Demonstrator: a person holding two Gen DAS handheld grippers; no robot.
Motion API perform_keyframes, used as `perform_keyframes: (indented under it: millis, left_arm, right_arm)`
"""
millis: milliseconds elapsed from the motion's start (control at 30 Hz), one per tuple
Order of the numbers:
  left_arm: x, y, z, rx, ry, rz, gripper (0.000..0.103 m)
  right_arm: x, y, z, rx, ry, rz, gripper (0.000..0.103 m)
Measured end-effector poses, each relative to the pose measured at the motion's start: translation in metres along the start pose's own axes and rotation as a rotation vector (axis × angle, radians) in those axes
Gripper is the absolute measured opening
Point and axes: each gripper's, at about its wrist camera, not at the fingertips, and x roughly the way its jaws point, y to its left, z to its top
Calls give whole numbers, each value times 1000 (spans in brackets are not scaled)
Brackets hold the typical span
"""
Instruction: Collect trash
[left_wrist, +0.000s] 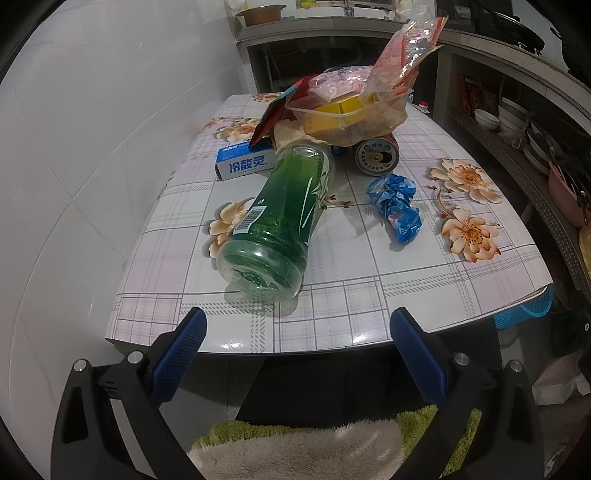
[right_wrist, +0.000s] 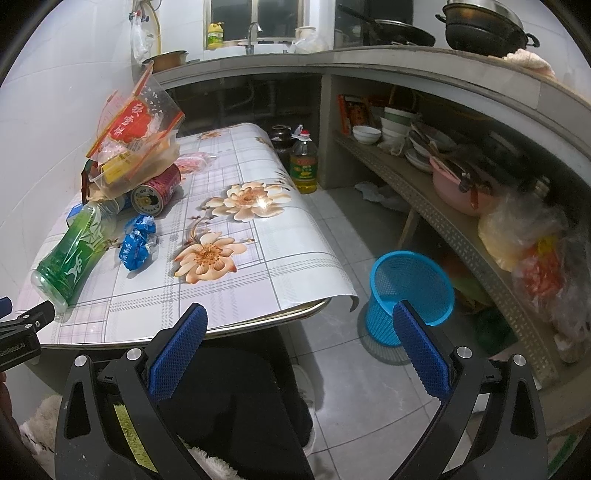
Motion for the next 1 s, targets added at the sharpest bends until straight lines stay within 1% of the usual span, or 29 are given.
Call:
perform_keyframes:
  millis: [300, 467, 633, 800, 1000]
  left_arm:
    - [1, 0, 0, 0, 3, -11, 97]
    - [-1, 0, 1, 5, -12, -30, 97]
    - [-3, 2, 3, 8, -33, -47, 97]
    - [-4, 10, 8, -3, -61, -35, 97]
    - [0, 26, 15, -19, -77, -44, 97]
  right_arm:
    - [2, 2, 1, 6, 1, -4, 96]
    - [0, 1, 3, 9, 3, 1, 96]
    - [-2, 1, 5, 15, -15, 6, 96]
    - [-4, 4, 13, 19, -48, 29, 96]
    - [-8, 19, 20, -49, -124, 45, 96]
